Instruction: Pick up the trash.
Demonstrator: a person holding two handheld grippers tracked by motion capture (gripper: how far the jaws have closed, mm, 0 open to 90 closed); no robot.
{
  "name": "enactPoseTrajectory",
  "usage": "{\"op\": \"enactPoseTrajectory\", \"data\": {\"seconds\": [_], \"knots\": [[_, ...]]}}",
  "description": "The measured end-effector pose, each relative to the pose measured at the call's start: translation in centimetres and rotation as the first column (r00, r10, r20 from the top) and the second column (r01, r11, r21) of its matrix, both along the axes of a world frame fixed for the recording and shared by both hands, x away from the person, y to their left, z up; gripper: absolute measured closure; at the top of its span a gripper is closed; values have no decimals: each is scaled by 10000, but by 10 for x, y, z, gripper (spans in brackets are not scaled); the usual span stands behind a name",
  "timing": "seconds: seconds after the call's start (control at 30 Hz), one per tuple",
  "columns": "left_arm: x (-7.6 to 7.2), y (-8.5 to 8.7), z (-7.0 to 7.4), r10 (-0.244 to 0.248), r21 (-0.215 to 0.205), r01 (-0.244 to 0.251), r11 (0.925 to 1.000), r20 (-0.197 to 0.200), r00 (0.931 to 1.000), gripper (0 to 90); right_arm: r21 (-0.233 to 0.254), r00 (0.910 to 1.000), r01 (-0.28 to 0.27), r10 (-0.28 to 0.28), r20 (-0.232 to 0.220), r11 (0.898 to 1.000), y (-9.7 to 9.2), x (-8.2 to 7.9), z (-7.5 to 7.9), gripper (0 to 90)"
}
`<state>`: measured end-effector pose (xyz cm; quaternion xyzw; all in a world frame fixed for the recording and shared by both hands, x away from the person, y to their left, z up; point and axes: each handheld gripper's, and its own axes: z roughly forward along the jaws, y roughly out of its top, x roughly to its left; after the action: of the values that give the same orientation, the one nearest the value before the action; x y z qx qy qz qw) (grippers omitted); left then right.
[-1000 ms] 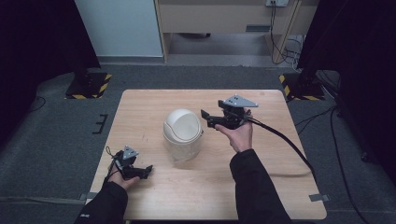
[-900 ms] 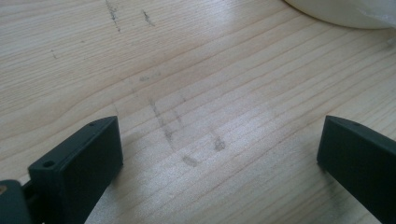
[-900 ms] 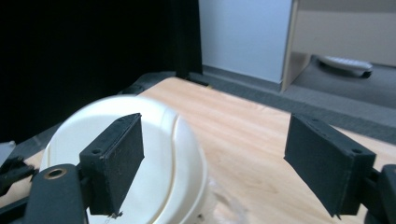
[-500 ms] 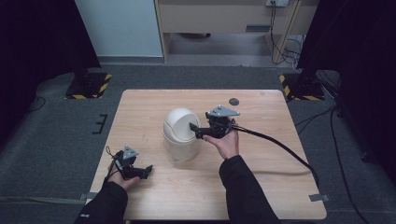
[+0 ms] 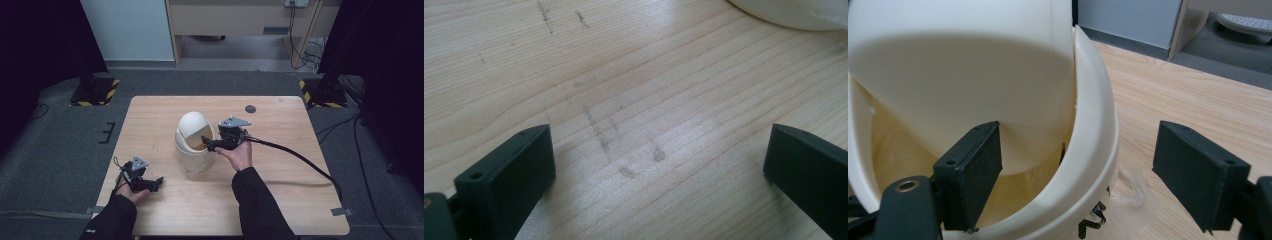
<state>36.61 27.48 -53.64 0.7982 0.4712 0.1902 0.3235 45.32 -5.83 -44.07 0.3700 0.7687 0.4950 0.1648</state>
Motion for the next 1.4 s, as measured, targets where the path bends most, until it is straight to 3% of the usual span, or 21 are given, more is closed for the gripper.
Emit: {"op": "enactPoseTrajectory", "data": {"seconds": [0.5, 0.63, 0.77, 0.8, 0.87, 1.0, 1.03, 1.13, 1.2, 1.4], "knots": [[0, 0, 0, 12, -15, -12, 10000, 5, 10000, 0, -15, 9999, 74, -74, -147, 10000, 0, 2, -2, 237], [0, 0, 0, 1, -1, -1, 10000, 3, 10000, 0, -151, 9996, 156, -153, 231, 9998, -18, -7, 15, 233], [0, 0, 0, 0, 2, 0, 10000, 2, 10000, 0, 161, 9969, 181, -193, 763, 9997, -35, -19, 40, 240], [0, 0, 0, 0, 2, 0, 10000, 2, 10000, 0, 161, 9969, 181, -193, 763, 9997, -35, -19, 40, 240], [0, 0, 0, -1, 3, 1, 10000, 1, 10000, 0, 293, 9936, 377, -406, 1055, 9989, -50, -28, 57, 240], [0, 0, 0, -1, 2, 1, 10000, 0, 10000, 0, 387, 9904, 505, -550, 1267, 9980, -66, -39, 69, 239], [0, 0, 0, -1, 0, 1, 10000, 1, 10000, 0, 591, 9903, 684, -749, 1171, 9959, -80, -48, 70, 243], [0, 0, 0, -1, 2, 1, 10000, 0, 10000, 0, 411, 9886, 922, -964, 1156, 9949, -96, -56, 69, 250], [0, 0, 0, -1, 0, 1, 10000, -4, 10000, 0, 278, 9877, 1203, -1225, 971, 9923, -118, -69, 60, 256], [0, 0, 0, -1, 2, 1, 10000, 2, 10000, 0, -22, 9864, 1585, -1582, 450, 9874, -149, -93, 33, 259]]}}
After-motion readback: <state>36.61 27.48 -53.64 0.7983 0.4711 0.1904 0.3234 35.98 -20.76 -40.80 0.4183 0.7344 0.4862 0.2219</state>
